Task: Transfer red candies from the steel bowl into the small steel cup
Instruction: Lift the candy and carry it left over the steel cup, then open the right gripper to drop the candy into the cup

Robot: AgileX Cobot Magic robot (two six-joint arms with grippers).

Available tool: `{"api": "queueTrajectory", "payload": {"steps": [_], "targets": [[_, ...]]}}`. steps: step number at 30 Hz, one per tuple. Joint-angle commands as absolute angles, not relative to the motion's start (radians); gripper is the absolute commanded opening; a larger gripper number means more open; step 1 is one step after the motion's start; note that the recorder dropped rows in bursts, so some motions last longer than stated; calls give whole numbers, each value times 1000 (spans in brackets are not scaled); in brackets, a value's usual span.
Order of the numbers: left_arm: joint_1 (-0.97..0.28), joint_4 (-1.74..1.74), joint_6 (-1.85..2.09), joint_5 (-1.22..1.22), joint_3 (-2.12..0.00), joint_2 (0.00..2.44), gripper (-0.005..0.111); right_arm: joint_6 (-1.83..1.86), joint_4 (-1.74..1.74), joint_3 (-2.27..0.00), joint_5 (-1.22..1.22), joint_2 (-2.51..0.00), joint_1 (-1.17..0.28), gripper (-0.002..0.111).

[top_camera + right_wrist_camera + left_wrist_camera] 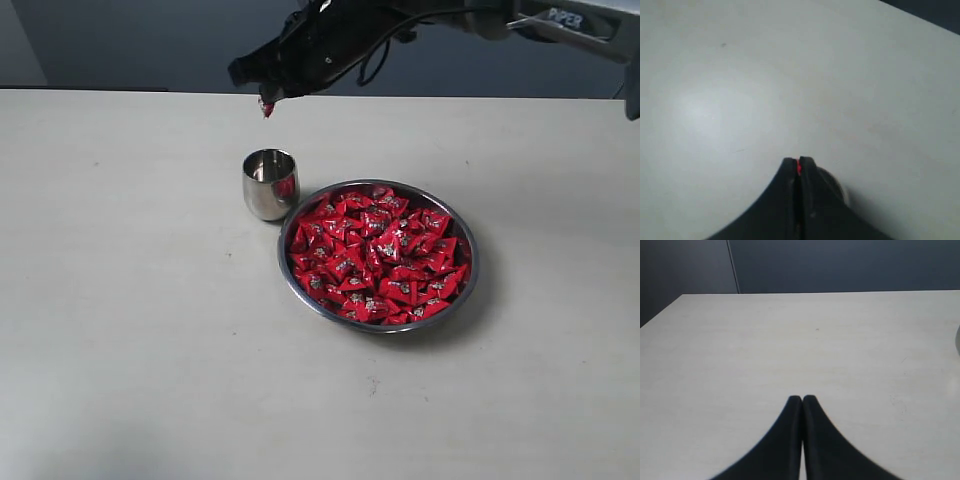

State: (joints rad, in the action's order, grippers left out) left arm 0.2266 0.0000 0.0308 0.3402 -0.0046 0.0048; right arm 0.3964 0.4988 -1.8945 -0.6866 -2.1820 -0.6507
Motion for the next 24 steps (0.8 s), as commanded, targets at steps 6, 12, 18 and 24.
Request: {"api": "queueTrajectory", "payload": {"steps": [6, 12, 18, 24], "targets": [[217, -6, 29, 330, 0, 0, 0, 384, 434, -1979, -706, -2277, -660, -1], [217, -6, 29, 330, 0, 0, 0, 356, 423, -1979, -736, -2294, -660, -1], [217, -6, 29, 330, 0, 0, 0, 356, 428, -1979, -760, -2303, -660, -1], [217, -6, 29, 330, 0, 0, 0, 356, 430, -1979, -793, -2302, -660, 2]]}}
